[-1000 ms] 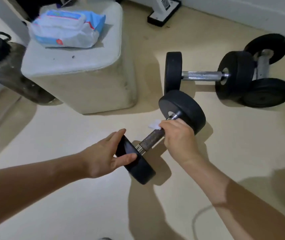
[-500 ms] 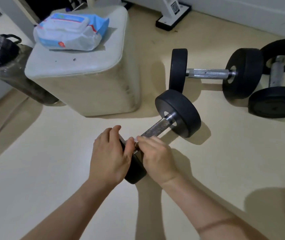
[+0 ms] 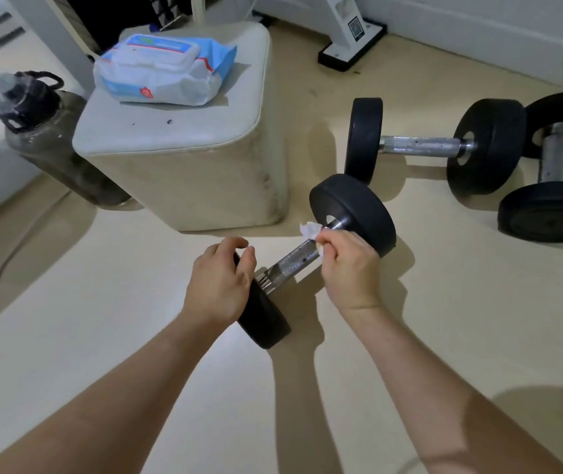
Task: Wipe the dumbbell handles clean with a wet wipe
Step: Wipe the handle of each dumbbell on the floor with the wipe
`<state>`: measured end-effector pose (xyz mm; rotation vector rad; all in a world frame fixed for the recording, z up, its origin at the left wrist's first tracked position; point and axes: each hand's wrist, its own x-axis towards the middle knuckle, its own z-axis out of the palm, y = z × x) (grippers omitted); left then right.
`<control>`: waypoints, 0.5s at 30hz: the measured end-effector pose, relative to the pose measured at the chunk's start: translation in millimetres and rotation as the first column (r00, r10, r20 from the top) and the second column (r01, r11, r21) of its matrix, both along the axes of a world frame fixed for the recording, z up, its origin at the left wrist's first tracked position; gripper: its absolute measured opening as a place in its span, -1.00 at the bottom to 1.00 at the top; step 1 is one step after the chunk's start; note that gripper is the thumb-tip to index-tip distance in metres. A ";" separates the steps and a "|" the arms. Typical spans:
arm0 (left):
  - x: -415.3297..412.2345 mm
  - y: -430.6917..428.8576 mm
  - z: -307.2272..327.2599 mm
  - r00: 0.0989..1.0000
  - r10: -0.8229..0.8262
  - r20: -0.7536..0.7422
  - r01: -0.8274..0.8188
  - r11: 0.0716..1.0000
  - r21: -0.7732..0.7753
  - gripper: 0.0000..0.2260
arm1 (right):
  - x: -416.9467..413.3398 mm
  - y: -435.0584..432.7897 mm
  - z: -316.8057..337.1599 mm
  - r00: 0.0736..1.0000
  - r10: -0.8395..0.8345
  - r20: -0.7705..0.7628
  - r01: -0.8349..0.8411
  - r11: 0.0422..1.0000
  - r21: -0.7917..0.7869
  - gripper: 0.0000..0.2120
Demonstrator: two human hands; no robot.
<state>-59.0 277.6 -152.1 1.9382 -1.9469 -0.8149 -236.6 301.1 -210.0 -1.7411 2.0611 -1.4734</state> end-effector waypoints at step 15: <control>-3.9 -4.1 28.3 0.858 -0.174 0.482 0.258 0.960 -0.112 -0.77 | -24.0 58.2 144.9 -0.259 -0.084 0.962 -0.433 0.901 -0.038 -0.75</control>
